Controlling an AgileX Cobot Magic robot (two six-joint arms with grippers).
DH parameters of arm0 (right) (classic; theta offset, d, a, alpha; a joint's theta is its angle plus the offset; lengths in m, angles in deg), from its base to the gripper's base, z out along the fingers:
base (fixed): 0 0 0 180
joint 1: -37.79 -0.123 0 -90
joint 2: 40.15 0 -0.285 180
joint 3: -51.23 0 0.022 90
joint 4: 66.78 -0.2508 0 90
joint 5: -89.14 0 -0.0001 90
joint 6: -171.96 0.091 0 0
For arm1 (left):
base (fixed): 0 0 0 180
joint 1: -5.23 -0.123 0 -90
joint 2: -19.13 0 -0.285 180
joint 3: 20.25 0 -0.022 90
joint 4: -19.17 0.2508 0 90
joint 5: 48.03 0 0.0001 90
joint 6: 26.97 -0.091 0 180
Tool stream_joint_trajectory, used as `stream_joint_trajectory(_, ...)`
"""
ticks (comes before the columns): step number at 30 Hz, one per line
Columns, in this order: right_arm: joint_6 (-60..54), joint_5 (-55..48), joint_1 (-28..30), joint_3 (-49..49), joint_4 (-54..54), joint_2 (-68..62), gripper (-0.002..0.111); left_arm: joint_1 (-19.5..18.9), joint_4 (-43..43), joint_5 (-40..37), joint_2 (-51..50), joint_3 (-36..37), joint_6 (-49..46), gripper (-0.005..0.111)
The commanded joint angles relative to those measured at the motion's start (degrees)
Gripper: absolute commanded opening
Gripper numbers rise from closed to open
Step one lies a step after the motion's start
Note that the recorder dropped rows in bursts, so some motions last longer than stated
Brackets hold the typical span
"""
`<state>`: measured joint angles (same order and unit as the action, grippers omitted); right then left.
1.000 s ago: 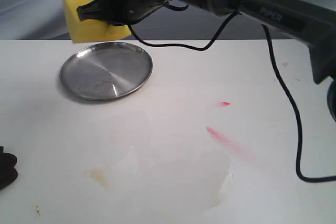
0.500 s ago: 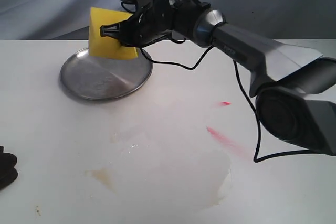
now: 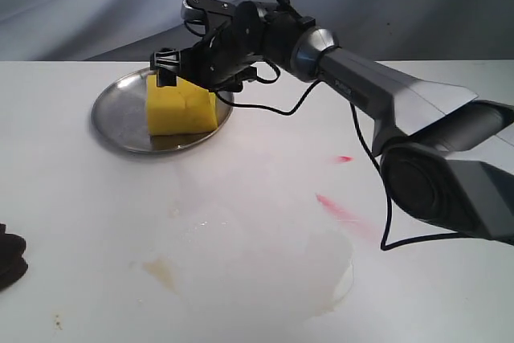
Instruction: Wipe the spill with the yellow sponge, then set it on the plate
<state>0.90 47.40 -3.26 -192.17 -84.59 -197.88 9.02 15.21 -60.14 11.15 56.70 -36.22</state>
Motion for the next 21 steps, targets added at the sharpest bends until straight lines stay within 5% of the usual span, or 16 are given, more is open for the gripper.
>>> stream_joint_trajectory(1,-1.4,-4.2,0.5,-2.4,2.4,3.7,0.078,0.2,0.0,0.3,0.2,0.3,0.1,0.000)
stream_joint_trajectory(13,4.6,-24.2,-0.4,-2.4,26.4,14.4,0.006,0.2,0.0,0.3,0.2,0.3,0.1,0.000)
stream_joint_trajectory(21,5.1,-28.2,-2.8,-1.1,34.6,17.0,0.000,0.2,0.0,0.3,0.2,0.3,0.1,0.000)
